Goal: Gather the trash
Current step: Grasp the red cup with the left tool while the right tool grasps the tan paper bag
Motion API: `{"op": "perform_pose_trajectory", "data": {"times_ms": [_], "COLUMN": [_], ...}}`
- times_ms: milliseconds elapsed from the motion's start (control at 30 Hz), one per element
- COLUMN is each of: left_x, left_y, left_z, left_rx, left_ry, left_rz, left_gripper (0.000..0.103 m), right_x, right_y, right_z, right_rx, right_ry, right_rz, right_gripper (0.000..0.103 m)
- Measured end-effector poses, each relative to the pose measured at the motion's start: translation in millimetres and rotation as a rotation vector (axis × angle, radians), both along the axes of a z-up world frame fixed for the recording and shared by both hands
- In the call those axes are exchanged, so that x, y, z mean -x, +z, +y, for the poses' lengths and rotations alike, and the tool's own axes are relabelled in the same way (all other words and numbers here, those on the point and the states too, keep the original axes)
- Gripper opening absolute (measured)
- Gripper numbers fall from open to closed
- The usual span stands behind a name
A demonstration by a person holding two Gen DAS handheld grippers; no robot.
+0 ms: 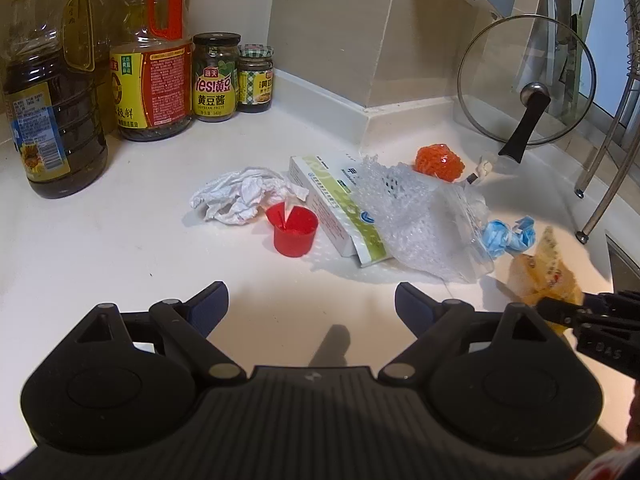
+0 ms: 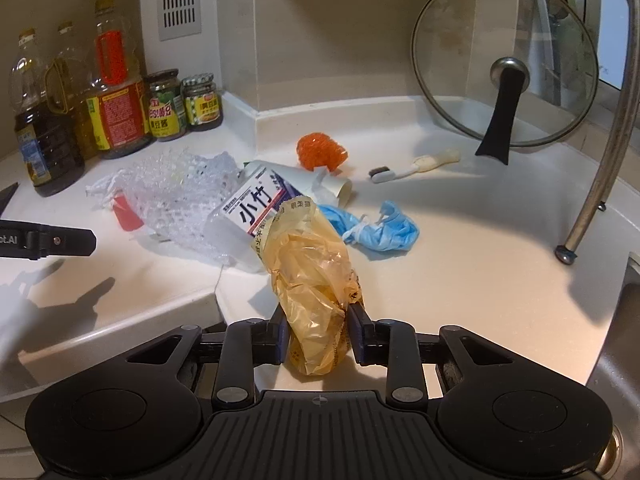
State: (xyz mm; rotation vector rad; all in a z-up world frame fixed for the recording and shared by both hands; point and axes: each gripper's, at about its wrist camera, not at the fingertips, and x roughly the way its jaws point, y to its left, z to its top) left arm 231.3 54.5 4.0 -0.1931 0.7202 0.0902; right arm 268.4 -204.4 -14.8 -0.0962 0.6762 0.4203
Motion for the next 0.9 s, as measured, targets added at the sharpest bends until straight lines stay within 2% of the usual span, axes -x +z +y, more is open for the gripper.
{"op": "perform_pose_trajectory", "data": {"times_ms": [167,433,567,633,900], "left_x": [-14.1,-51.1,-66.4,-71.0,-66.8], "left_y": [-4.8,-20.4,-26.0,-26.9,-24.5], "left_z": [7.2,14.3,14.4,12.9,9.5], "left_rx": [-0.041,-0.057,-0.058,-0.074,-0.083], "left_ry": [0.0,-0.021,-0.024,-0.027,-0.018], "left_rz": [-0.013,-0.013,-0.005,-0.004,0.001], "left_gripper": [0.088,0.07,0.05,0.034,0.033], "right_x": [2.0,1.3,1.3,1.3,1.3], "right_y": [8.8,12.4,10.5,9.9,11.0], "right_z": [-4.7,-7.5,-9.6,-10.6,-13.3], "right_rx": [-0.002,0.015,0.027,0.031,0.023], "right_ry": [-0.025,-0.065,-0.084,-0.093,-0.109], "right_rz": [-0.011,-0.002,0.009,0.011,0.019], "right_gripper": [0.03,0.03,0.03,0.03,0.03]}}
